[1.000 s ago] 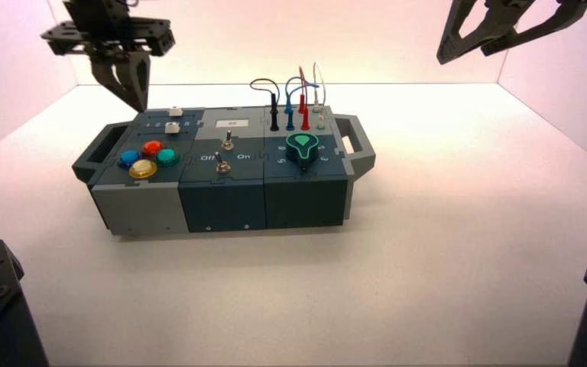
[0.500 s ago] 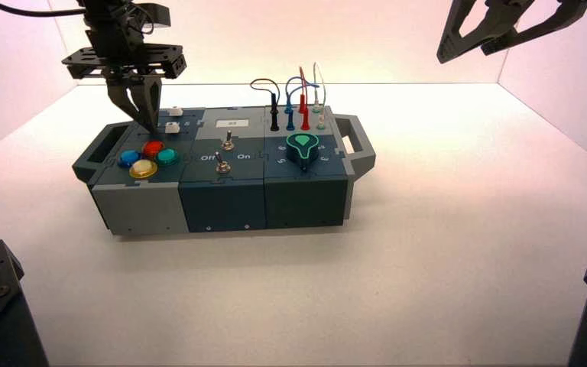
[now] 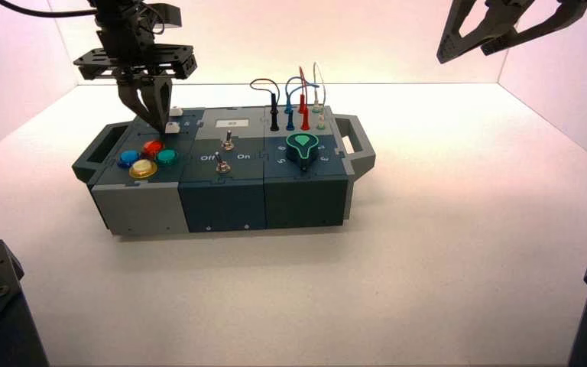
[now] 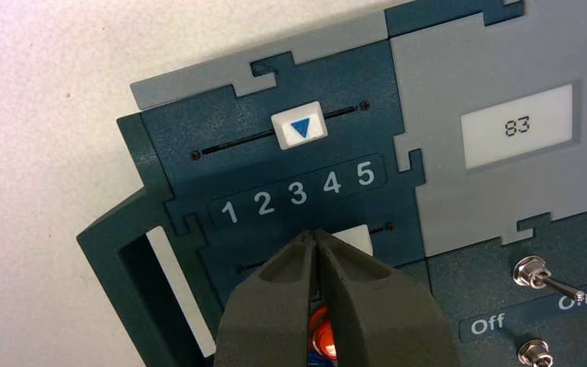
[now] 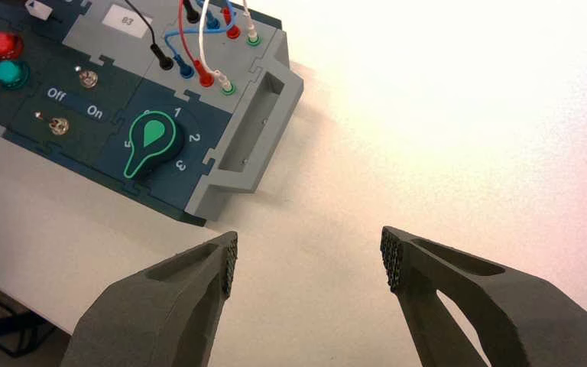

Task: Move the bottom slider to position 5.

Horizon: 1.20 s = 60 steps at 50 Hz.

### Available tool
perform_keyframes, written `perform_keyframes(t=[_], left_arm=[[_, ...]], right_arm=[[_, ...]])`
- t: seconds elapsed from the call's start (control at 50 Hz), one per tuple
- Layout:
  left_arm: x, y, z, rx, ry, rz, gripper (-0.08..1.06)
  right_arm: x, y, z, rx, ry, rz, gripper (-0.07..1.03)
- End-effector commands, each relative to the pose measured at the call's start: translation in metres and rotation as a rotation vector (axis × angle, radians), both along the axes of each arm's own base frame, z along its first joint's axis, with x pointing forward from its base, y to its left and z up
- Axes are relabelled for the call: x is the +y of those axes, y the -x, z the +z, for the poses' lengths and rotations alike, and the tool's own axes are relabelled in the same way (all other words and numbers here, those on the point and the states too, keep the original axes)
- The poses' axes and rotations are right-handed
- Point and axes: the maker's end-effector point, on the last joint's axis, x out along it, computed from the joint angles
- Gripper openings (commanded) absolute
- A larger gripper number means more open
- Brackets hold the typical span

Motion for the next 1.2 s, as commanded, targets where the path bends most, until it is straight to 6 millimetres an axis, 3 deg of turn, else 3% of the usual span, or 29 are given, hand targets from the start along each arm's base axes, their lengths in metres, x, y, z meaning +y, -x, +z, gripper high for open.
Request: perform_keyframes(t=[0.02,0.9,1.2], left_arm=[[-0.008,-0.008,0.011,-0.037,0.014,-0.008,-0.03],[-0.024,-0.008,0.015,-0.043,0.029,-0.039,-0.03],[-0.012,-0.012,0.032,-0.077,0.022,-0.024,-0.03]], right_arm=[[0.002,-0.005,0.008,-0.022,-0.014,-0.003,0.97],[0.002,-0.004,0.007,-0.020,-0.013,-0.003,0.97],[0.002,-0.004,0.007,-0.020,-0.013,-0.003,0.97]])
